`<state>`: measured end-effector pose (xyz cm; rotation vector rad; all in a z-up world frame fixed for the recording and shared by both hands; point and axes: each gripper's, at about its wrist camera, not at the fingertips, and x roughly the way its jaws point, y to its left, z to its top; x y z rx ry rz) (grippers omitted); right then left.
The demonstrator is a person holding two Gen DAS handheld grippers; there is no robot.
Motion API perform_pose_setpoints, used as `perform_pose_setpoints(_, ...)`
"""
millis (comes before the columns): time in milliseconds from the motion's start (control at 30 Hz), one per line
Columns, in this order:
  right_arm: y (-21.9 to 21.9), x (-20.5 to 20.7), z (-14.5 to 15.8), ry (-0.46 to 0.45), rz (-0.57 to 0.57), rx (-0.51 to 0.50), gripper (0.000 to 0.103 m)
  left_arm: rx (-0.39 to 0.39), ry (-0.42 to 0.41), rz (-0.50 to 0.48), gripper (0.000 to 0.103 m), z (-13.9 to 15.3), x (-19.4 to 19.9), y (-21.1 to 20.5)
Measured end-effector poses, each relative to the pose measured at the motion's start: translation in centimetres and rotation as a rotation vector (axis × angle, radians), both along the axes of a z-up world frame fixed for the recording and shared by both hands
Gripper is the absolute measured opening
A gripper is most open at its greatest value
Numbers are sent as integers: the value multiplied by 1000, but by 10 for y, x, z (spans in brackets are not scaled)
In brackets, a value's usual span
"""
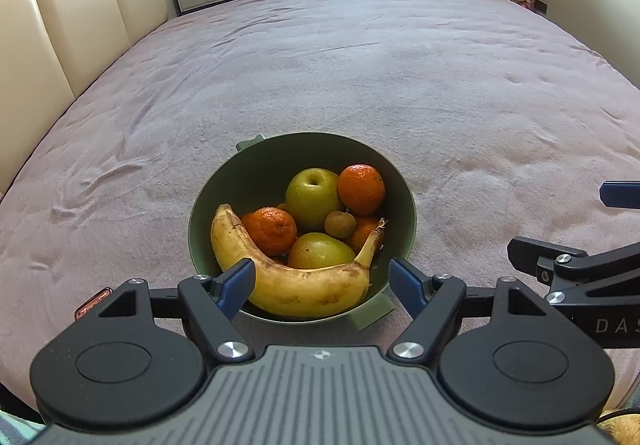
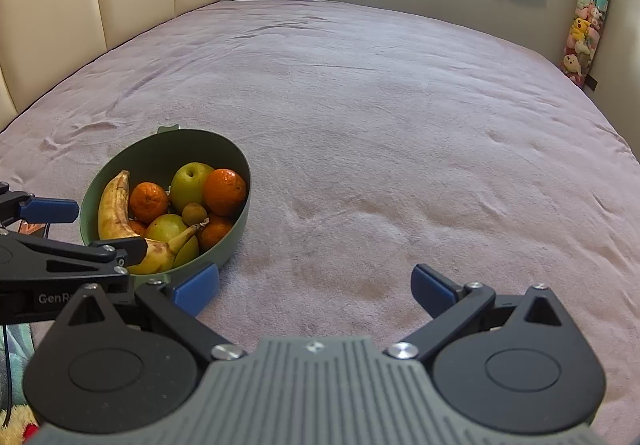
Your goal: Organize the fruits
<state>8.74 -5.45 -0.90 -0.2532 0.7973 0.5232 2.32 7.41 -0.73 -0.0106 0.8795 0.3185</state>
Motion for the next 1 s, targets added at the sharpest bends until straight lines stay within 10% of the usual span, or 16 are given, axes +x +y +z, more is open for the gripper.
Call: perform_pose_setpoints(1000, 1, 0, 3, 4, 1, 2, 99, 20, -1, -5, 89, 3, -1, 1)
